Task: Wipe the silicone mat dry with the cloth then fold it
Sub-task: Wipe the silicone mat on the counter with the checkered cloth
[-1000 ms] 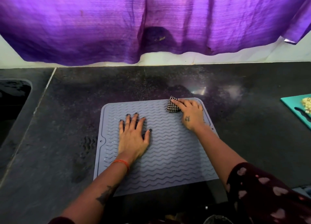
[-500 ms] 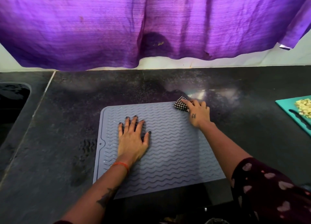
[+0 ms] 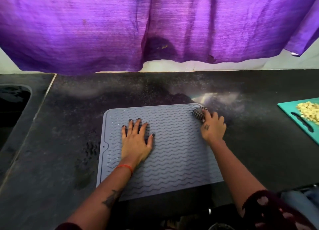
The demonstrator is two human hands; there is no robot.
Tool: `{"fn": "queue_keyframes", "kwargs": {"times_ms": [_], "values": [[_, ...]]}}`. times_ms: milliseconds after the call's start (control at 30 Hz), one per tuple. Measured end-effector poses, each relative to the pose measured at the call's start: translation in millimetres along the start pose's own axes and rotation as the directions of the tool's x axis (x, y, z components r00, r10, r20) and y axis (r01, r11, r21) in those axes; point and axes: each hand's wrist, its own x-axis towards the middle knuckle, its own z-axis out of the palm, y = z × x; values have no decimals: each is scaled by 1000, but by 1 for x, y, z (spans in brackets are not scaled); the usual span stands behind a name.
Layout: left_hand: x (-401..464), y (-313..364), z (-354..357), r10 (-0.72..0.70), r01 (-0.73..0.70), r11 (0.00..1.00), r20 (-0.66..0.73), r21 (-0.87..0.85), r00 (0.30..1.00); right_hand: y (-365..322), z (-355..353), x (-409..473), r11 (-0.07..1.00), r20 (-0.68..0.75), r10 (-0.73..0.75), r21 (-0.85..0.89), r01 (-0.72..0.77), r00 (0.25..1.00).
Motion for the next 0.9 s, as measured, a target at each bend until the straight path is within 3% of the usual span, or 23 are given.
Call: {"fn": "queue_keyframes", "kwargs": {"times_ms": [100, 233, 433, 600, 800, 900], "values": [[-1, 0, 0, -4, 4, 1000, 4, 5, 1000, 10, 12, -17, 998, -14, -59, 9, 59, 998], [0, 1, -1, 2, -2, 1000, 3, -7, 1000, 11, -5, 0, 995, 87, -81, 62, 76, 993], [-1, 0, -1, -2, 1, 1000, 21, 6, 1000, 14, 6, -56, 994, -46, -104, 40, 106, 994], [-1, -1, -1, 7, -7, 1000, 23, 9, 1000, 24, -7, -34, 982, 70, -183, 66, 179, 981], [-1, -1, -1, 14, -14, 1000, 4, 8, 1000, 40, 3, -78, 989, -66, -142, 41, 145, 988], [-2, 0, -1, 21, -21, 1000, 2, 4, 1000, 38, -9, -66, 987, 42, -154, 55, 152, 987]]}}
